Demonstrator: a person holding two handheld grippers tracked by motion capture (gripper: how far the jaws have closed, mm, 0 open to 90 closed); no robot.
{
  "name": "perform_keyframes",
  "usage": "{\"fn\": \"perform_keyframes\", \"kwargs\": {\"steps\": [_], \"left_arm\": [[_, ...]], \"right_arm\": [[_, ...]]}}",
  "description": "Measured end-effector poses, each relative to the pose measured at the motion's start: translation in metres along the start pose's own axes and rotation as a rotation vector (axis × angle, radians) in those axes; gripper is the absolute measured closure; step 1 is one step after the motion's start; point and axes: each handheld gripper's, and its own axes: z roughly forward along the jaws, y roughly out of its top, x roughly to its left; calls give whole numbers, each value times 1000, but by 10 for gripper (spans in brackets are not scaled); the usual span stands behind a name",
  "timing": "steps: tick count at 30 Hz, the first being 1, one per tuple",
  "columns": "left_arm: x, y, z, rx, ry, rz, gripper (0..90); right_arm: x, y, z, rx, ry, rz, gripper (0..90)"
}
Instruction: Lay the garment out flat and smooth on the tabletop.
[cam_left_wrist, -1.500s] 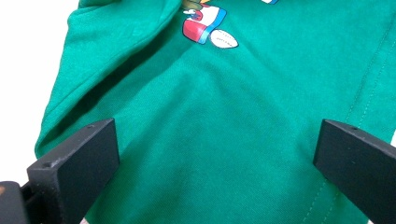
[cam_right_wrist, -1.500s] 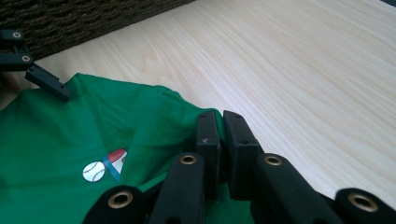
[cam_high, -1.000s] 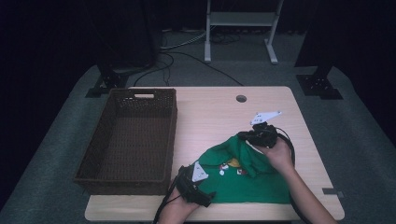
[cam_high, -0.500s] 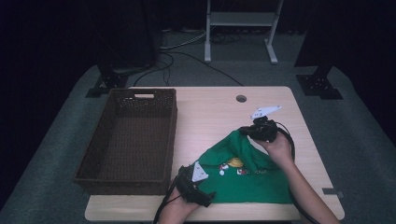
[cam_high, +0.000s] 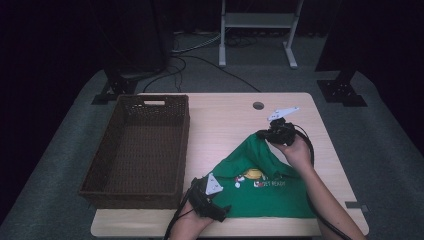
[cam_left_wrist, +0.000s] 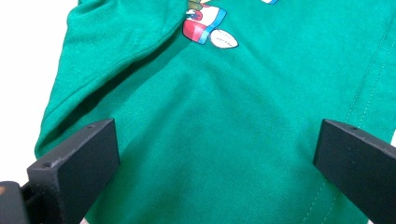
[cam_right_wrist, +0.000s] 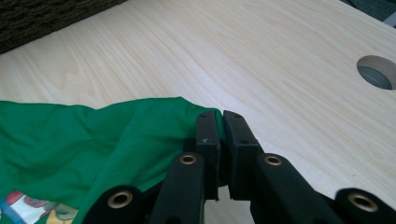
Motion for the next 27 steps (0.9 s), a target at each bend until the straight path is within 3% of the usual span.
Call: {"fn": "perform_keyframes", "kwargs": {"steps": [9, 27], "left_arm": [[0, 0, 0, 1, 1, 2, 0], [0, 0, 0, 2, 0, 4, 0]], "right_arm": [[-15, 2, 8, 22, -27, 9, 861], [-29, 10, 32, 109, -66, -9, 857]]}}
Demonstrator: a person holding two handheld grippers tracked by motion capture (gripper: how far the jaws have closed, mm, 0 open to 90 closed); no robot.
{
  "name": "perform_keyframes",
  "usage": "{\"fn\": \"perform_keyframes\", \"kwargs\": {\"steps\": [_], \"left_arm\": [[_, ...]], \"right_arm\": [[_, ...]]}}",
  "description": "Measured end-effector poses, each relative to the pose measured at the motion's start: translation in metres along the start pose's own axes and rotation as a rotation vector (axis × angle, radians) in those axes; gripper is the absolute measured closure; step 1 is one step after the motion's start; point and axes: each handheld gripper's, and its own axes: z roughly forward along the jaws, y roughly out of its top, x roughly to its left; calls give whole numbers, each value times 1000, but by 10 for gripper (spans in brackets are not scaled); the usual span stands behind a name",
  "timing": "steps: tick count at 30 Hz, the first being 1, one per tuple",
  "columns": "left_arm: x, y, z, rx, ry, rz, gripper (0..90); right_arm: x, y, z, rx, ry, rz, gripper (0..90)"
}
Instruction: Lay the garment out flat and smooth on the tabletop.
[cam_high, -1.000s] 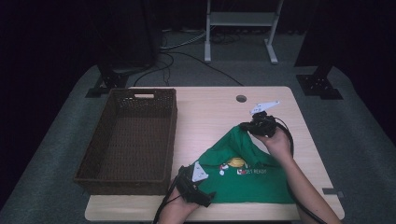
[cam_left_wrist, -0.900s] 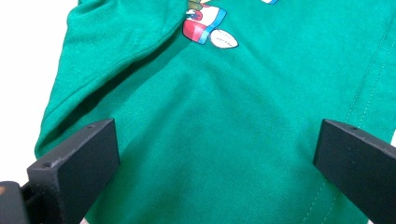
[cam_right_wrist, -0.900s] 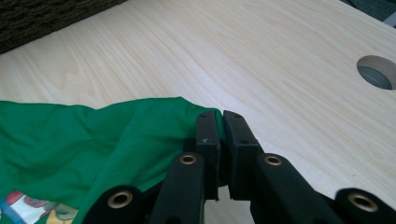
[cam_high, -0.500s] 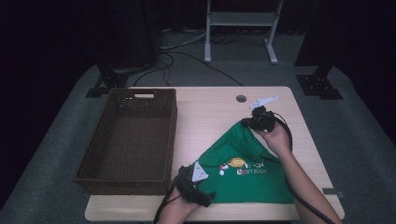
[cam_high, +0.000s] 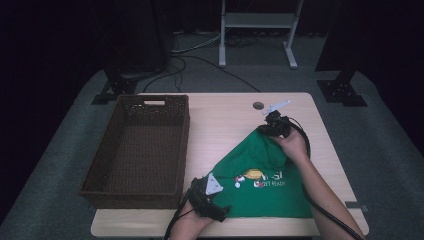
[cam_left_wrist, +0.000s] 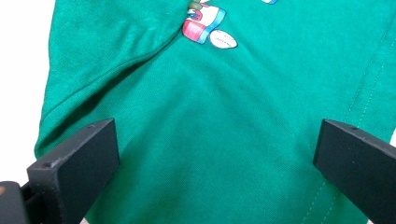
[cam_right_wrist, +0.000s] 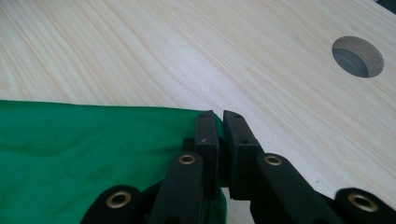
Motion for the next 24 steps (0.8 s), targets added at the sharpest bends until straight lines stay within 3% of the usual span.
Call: {"fn": "perform_keyframes", "kwargs": {"steps": [7, 18, 24], "left_arm": [[0, 0, 0, 0, -1, -1, 0], [0, 0, 0, 1, 0, 0, 0], [0, 0, 0, -1, 0, -1, 0]], "right_arm": [[-3, 3, 1, -20, -23, 18, 759], [-2, -4, -17, -76, -31, 59, 420], [2, -13, -28, -62, -5, 105, 175]]}}
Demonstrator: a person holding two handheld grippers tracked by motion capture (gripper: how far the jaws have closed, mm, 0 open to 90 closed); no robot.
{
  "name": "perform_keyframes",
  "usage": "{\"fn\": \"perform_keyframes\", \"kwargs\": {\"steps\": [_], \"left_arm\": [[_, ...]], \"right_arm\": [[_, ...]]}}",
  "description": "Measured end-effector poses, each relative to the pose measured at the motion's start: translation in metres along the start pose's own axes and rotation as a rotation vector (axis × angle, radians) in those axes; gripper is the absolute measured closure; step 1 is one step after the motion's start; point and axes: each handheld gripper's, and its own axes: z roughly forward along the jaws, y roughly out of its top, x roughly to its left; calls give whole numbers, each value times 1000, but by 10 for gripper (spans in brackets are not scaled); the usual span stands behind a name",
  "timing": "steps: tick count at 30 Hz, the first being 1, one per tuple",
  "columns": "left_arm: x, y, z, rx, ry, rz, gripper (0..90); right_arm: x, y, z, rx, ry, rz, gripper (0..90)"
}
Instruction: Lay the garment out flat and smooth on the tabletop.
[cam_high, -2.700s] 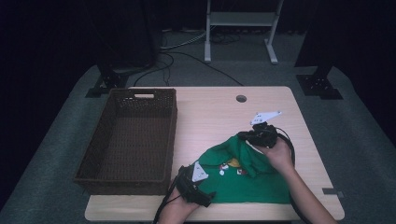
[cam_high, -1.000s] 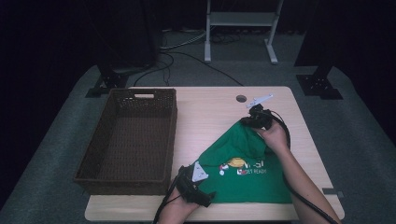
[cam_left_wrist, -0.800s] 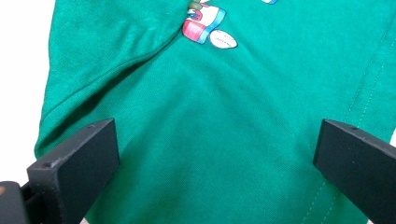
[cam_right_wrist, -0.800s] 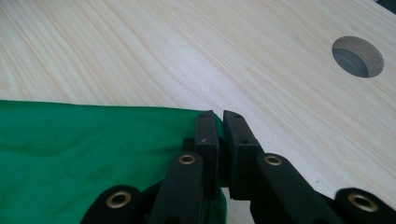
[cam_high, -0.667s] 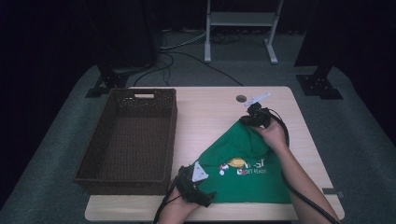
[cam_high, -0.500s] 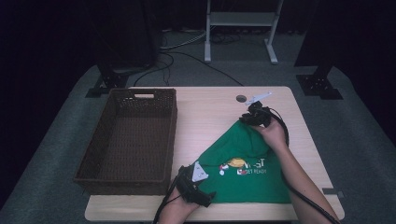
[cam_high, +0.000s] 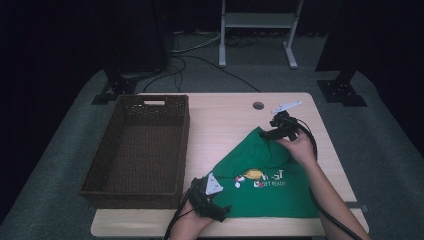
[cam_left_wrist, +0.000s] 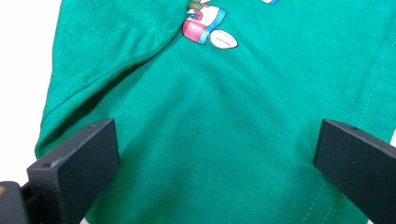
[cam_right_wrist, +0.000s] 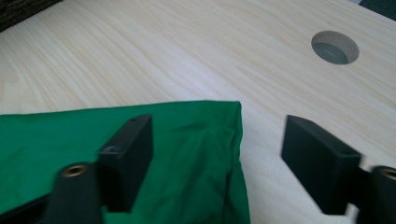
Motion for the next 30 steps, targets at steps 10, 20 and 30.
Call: {"fn": "perform_keyframes", "kwargs": {"steps": [10, 20, 30], "left_arm": [[0, 0, 0, -2, 0, -3, 0], [0, 0, 0, -1, 0, -2, 0], [0, 0, 0, 2, 0, 1, 0]], "right_arm": [[7, -20, -26, -34, 21, 10, 0], [21, -56, -53, -65, 28, 1, 0], [38, -98, -51, -95, -24, 34, 0]]}}
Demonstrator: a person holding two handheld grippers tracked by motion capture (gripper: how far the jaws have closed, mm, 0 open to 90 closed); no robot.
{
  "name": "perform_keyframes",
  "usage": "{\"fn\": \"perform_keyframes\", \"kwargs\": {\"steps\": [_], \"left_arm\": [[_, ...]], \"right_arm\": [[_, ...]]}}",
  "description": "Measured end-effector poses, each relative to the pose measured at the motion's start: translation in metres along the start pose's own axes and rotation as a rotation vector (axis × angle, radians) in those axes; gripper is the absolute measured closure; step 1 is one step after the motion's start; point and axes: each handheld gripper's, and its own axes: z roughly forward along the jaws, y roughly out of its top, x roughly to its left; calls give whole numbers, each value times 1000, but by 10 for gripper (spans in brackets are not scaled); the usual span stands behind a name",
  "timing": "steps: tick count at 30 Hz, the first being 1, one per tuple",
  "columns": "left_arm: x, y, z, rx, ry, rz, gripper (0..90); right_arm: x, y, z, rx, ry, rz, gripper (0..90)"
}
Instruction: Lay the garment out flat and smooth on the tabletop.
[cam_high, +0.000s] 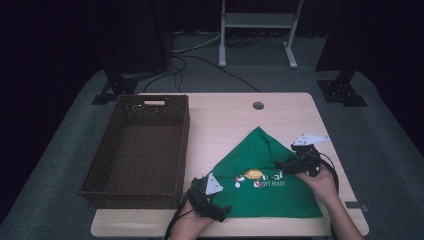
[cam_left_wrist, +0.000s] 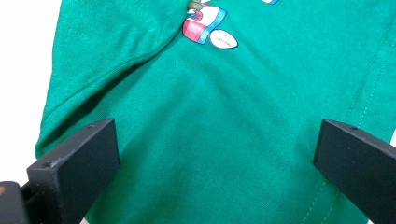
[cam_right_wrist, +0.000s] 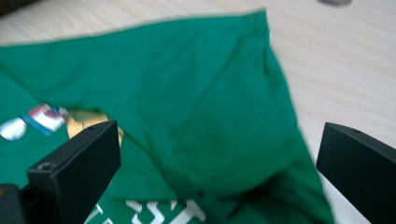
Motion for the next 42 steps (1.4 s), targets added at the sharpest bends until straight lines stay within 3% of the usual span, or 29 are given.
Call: {"fn": "perform_keyframes", "kwargs": {"steps": [5, 11, 17, 25, 33, 42], "left_arm": [[0, 0, 0, 0, 0, 0, 0], [0, 0, 0, 0, 0, 1, 0], [0, 0, 0, -3, 0, -2, 0], [1, 0, -3, -13, 6, -2, 0], [-2, 3, -6, -26, 4, 8, 0], [-2, 4, -5, -26, 0, 15, 0]], "right_arm": [[3, -18, 10, 5, -10, 47, 0], [5, -31, 26, 85, -51, 22, 0], [5, -32, 27, 83, -40, 33, 0], [5, -41, 17, 87, -26, 4, 0], [6, -62, -7, 87, 9, -32, 0], [19, -78, -25, 88, -21, -3, 0]]}}
